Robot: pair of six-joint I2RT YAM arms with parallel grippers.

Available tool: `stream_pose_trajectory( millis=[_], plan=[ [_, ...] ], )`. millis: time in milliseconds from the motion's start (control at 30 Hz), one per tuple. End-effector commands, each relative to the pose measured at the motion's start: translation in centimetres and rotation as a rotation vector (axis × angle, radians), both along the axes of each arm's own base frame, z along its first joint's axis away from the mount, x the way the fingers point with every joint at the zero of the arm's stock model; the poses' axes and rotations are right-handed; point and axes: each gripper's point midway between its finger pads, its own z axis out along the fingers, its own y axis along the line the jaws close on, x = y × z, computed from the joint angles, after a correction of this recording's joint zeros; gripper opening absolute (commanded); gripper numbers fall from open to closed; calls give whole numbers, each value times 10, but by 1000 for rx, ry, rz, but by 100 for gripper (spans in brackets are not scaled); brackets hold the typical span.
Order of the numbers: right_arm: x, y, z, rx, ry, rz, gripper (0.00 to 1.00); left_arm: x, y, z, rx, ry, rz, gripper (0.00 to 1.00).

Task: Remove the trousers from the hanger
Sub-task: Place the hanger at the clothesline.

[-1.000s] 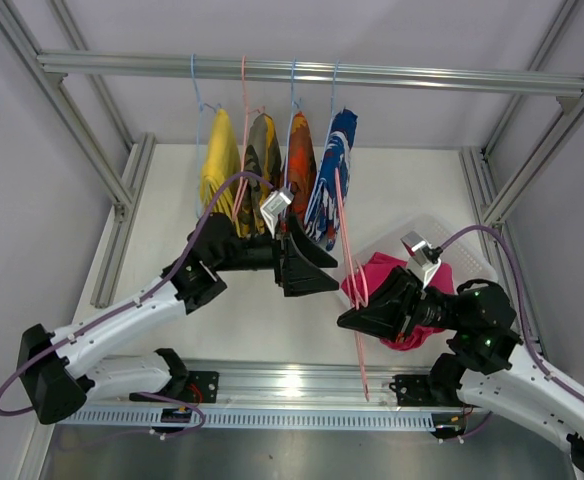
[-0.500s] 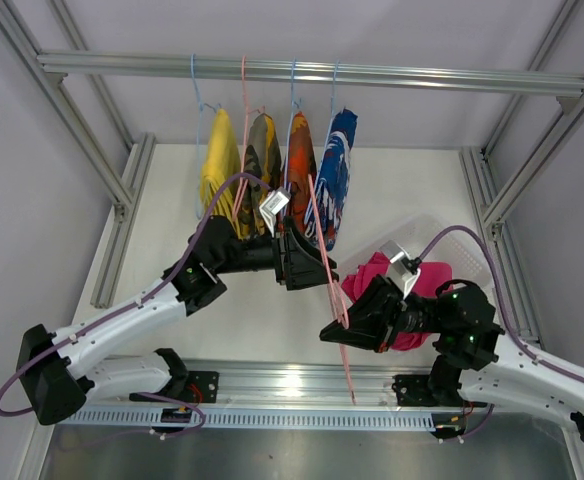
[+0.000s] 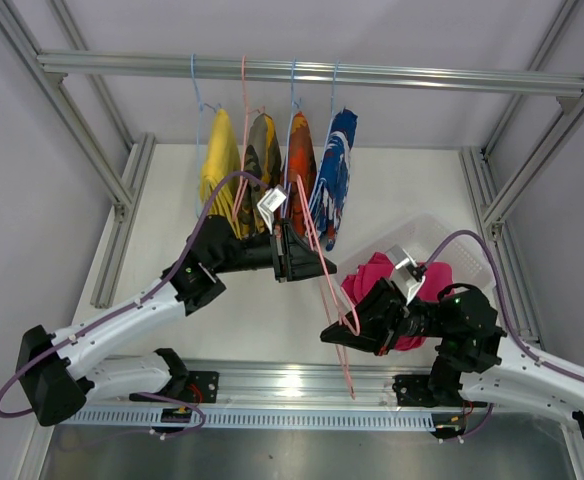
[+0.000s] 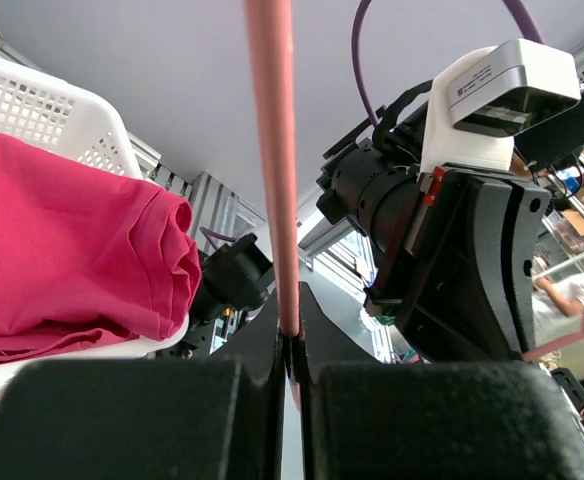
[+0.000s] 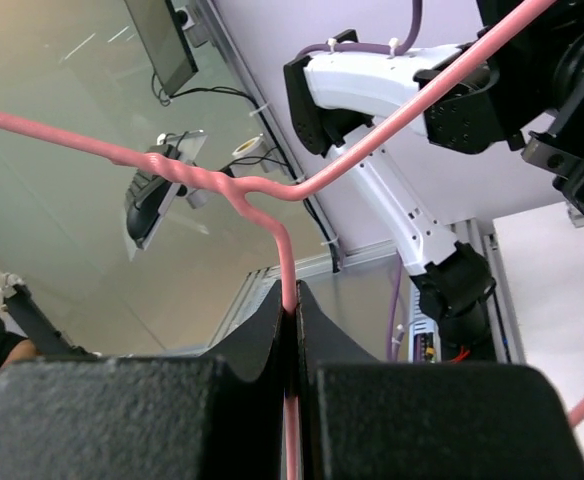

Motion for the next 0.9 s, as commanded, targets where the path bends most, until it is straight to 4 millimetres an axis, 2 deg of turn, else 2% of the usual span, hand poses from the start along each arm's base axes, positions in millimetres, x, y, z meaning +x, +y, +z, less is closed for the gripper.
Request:
stream_pose_trajectory(
  millis=[0,333,400,467,500,533,600,667,700,733,867],
  plan=[
    [10,-5,11,50,-13,-80,0,-4,4,11,-36,-62,-12,1],
    [23,4,-17,-36,34,-129,1,-2,3,9,-23,-55,-6,1],
    [27,3,-17,-48,46,-152,1,-1,3,9,-19,-56,-1,1],
    [35,-1,-21,-87,77,-210,1,-1,4,9,-17,-62,5,1],
    [35,-7,-10,-79,80,-225,1,0,4,6,-11,-57,11,1],
    [41,-10,-19,-128,94,-270,0,1,4,6,-9,-56,14,1],
    [40,-28,-7,-100,94,-314,0,2,3,4,-3,-52,17,1],
    [45,-44,-4,-117,100,-372,0,2,2,2,2,-49,13,1],
    [47,-47,-9,-150,107,-389,1,2,1,4,1,-50,10,1],
    [50,-51,-4,-145,112,-417,1,2,1,3,3,-48,9,1],
    [59,-51,-9,-205,117,-466,1,2,0,0,8,-42,0,1]
  ],
)
